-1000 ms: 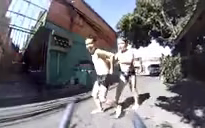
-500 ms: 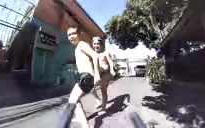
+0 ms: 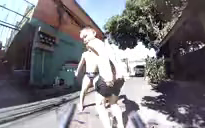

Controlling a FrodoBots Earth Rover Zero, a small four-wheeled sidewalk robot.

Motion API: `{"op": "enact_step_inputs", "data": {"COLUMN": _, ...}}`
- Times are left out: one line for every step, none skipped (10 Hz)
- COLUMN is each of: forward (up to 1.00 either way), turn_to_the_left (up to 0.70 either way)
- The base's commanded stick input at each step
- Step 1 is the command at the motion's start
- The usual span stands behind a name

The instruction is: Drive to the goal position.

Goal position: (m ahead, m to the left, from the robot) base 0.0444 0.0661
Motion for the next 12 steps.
{"op": "enact_step_inputs", "data": {"forward": 0.0, "turn_to_the_left": 0.03}}
{"op": "enact_step_inputs", "data": {"forward": 0.0, "turn_to_the_left": 0.07}}
{"op": "enact_step_inputs", "data": {"forward": 0.0, "turn_to_the_left": 0.11}}
{"op": "enact_step_inputs", "data": {"forward": 0.0, "turn_to_the_left": 0.15}}
{"op": "enact_step_inputs", "data": {"forward": 0.0, "turn_to_the_left": 0.2}}
{"op": "enact_step_inputs", "data": {"forward": 0.0, "turn_to_the_left": 0.19}}
{"op": "enact_step_inputs", "data": {"forward": 0.0, "turn_to_the_left": 0.17}}
{"op": "enact_step_inputs", "data": {"forward": 0.0, "turn_to_the_left": 0.15}}
{"op": "enact_step_inputs", "data": {"forward": 0.0, "turn_to_the_left": 0.22}}
{"op": "enact_step_inputs", "data": {"forward": 0.0, "turn_to_the_left": 0.13}}
{"op": "enact_step_inputs", "data": {"forward": 0.0, "turn_to_the_left": 0.0}}
{"op": "enact_step_inputs", "data": {"forward": 0.0, "turn_to_the_left": 0.0}}
